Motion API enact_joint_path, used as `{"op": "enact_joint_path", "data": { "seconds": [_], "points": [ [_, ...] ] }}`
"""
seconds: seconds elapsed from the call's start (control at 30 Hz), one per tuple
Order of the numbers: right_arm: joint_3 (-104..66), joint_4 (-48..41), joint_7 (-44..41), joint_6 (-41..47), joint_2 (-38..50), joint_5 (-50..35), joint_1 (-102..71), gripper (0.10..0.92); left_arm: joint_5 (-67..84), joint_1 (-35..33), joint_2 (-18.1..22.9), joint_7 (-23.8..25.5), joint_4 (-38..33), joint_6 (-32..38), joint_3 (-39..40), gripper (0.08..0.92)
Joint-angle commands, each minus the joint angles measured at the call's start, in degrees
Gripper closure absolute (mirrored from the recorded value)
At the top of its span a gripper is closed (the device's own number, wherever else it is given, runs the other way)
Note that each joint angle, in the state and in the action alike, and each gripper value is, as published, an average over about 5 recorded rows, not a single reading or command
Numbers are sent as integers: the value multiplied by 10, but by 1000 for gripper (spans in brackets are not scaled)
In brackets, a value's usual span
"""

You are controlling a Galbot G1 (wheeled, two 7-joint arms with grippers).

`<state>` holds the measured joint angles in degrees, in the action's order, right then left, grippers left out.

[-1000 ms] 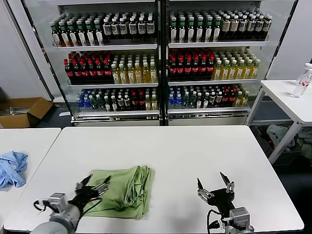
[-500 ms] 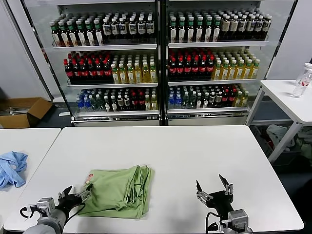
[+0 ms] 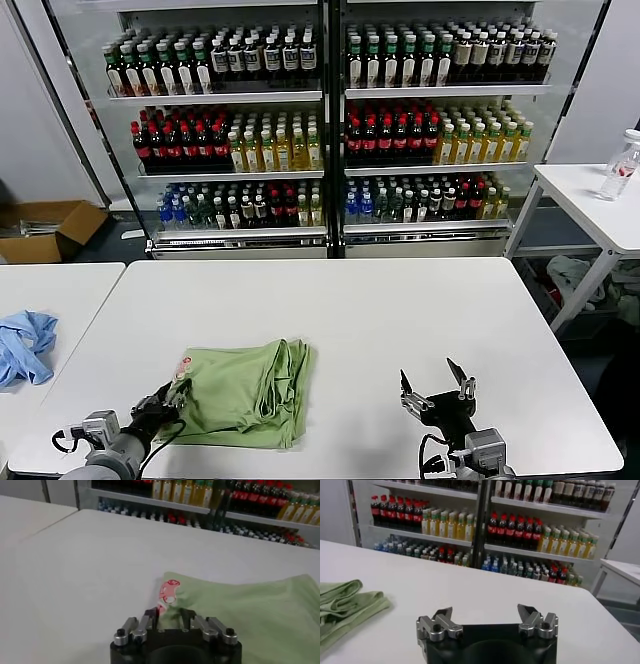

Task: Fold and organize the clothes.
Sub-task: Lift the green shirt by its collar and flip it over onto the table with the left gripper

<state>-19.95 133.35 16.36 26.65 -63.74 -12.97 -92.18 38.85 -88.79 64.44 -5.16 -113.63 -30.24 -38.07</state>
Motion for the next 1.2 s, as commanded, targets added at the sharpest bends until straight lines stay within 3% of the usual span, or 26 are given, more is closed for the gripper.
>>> {"op": "enact_joint_path", "data": {
  "seconds": [0.03, 0.2, 0.3, 0.4, 0.57, 0.77, 0.87, 0.97, 1.1, 1.2],
  "points": [
    [-2, -1, 1, 0, -1, 0, 0, 203, 0, 2, 6, 5, -8, 2, 24, 640],
    [-2, -2, 1, 0, -1, 0, 2, 202, 0, 1, -15, 13, -76, 6, -6, 804],
    [-2, -2, 2, 0, 0, 0, 5, 203, 12, -6, -43, 14, -119, -2, -74, 877],
    [-4, -3, 2, 0, 0, -1, 9, 203, 40, -23, -68, 17, -126, -20, -172, 894],
    [-5, -7, 3, 0, 4, -4, 19, 202, 119, -57, -102, 48, -63, -31, -358, 894],
    [-10, -4, 4, -1, 5, -5, 20, 203, 156, -56, -127, 104, -12, -33, -446, 894],
    [-20, -2, 5, -2, 3, -4, 13, 202, 190, -50, -134, 103, -36, -33, -408, 894],
    [-25, 2, 5, -2, -2, -4, 5, 203, 220, -41, -122, 90, -106, -31, -295, 894],
    [-29, 5, 6, -2, -10, 0, -6, 203, 120, -21, -67, 56, -206, -29, -39, 894],
    [-34, 8, 6, -2, -13, 4, -13, 202, 23, -12, 3, 48, -233, -28, 136, 894]
  ]
}}
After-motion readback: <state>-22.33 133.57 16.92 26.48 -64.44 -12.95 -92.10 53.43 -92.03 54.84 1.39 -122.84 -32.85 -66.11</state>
